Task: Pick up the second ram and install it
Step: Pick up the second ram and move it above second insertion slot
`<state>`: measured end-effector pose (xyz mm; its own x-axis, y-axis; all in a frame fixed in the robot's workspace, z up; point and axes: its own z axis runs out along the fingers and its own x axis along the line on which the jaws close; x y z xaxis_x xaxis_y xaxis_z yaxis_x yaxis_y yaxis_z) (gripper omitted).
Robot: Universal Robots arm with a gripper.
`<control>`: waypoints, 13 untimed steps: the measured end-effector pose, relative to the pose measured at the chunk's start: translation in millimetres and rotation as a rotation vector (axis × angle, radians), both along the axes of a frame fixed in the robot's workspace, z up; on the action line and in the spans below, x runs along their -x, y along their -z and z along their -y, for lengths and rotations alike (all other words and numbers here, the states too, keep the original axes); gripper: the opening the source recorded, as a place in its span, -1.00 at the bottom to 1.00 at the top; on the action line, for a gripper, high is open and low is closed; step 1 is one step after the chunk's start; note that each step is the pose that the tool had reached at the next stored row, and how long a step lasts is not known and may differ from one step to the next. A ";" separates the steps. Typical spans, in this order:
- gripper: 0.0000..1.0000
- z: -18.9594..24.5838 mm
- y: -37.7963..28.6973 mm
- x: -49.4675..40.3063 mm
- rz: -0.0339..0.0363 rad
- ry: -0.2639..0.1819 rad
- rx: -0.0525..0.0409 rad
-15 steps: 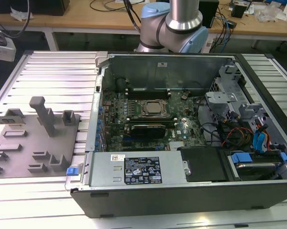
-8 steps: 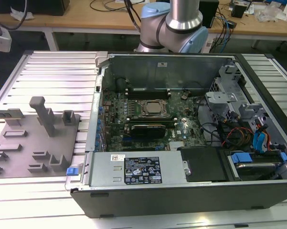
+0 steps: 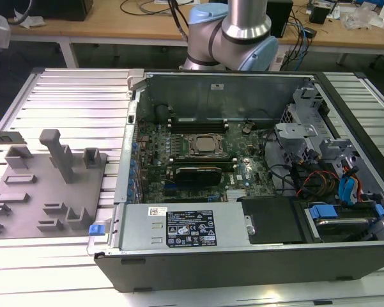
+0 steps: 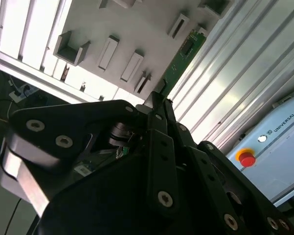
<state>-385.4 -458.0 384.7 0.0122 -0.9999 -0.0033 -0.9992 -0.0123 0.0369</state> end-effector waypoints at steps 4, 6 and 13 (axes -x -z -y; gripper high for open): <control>-0.73 -4.0 -9.5 0.0 0.0002 0.000 -0.0002; -0.73 -5.3 -13.0 -0.1 0.0001 0.000 -0.0005; -0.73 -8.2 -21.5 0.0 0.0000 0.000 -0.0024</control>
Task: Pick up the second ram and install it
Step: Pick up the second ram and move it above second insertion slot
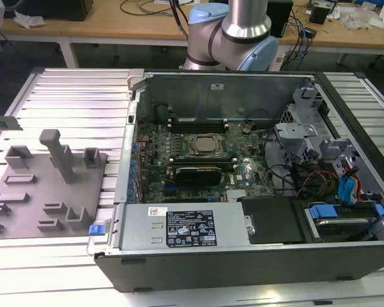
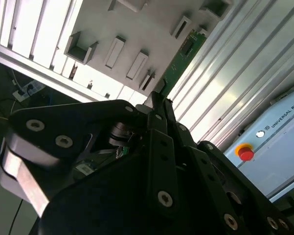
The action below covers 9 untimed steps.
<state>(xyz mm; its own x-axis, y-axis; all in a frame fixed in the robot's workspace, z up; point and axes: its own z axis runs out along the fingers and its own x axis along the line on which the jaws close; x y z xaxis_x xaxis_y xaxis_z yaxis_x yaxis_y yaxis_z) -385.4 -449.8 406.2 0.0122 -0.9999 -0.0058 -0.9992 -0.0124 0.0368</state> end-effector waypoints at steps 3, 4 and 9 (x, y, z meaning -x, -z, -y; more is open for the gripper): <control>-0.73 -1.5 -9.2 0.0 0.0001 0.000 -0.0005; -0.73 -1.8 -10.8 -0.1 0.0001 0.000 -0.0008; -0.73 -3.3 -21.2 0.0 0.0001 0.000 -0.0019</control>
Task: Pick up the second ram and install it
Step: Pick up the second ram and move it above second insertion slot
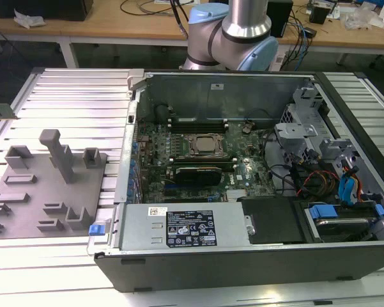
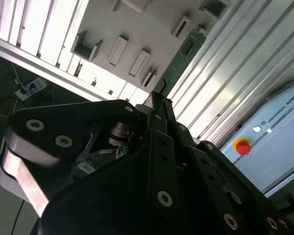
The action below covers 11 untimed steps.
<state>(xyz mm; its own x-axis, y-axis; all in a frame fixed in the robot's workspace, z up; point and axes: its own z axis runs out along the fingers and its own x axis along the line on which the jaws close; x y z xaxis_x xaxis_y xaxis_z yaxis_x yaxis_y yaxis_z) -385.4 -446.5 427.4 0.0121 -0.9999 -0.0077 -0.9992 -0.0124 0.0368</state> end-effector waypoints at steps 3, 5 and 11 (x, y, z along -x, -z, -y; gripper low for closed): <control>-0.73 -2.2 -9.1 0.0 -0.0001 0.000 -0.0005; -0.73 -3.3 -14.1 -0.1 0.0000 0.000 -0.0015; -0.73 -3.5 -14.6 -1.1 -0.0005 0.000 -0.0014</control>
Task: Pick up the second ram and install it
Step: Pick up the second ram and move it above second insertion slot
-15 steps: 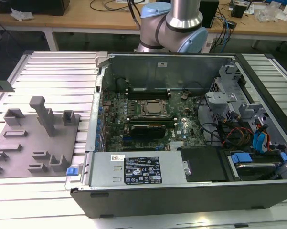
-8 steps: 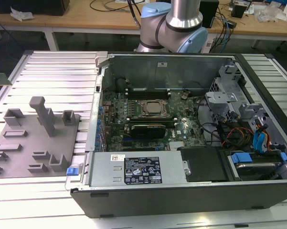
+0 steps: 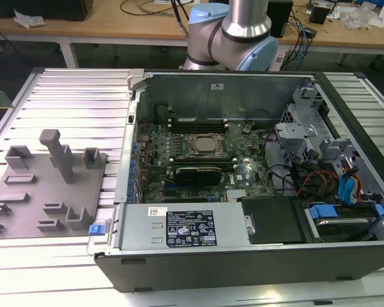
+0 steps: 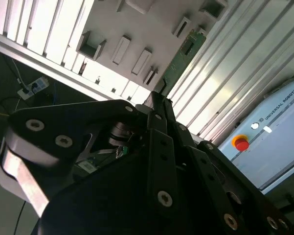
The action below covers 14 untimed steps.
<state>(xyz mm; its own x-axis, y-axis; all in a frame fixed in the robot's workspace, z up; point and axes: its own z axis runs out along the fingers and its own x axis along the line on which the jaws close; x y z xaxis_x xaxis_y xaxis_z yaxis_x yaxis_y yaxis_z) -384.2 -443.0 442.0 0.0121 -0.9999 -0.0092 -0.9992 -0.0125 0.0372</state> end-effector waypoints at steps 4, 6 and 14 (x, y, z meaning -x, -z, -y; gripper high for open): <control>-0.73 -0.4 0.3 -22.1 0.0005 0.000 0.0019; -0.73 -1.5 0.3 -36.3 0.0005 0.000 0.0034; -0.73 -3.8 0.3 -68.1 0.0002 0.000 0.0061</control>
<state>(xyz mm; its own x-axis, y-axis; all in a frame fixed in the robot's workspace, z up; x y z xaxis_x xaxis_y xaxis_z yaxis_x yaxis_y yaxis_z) -316.2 -439.2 441.7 0.0122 -0.9999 -0.0031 -0.9992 -0.0123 0.0371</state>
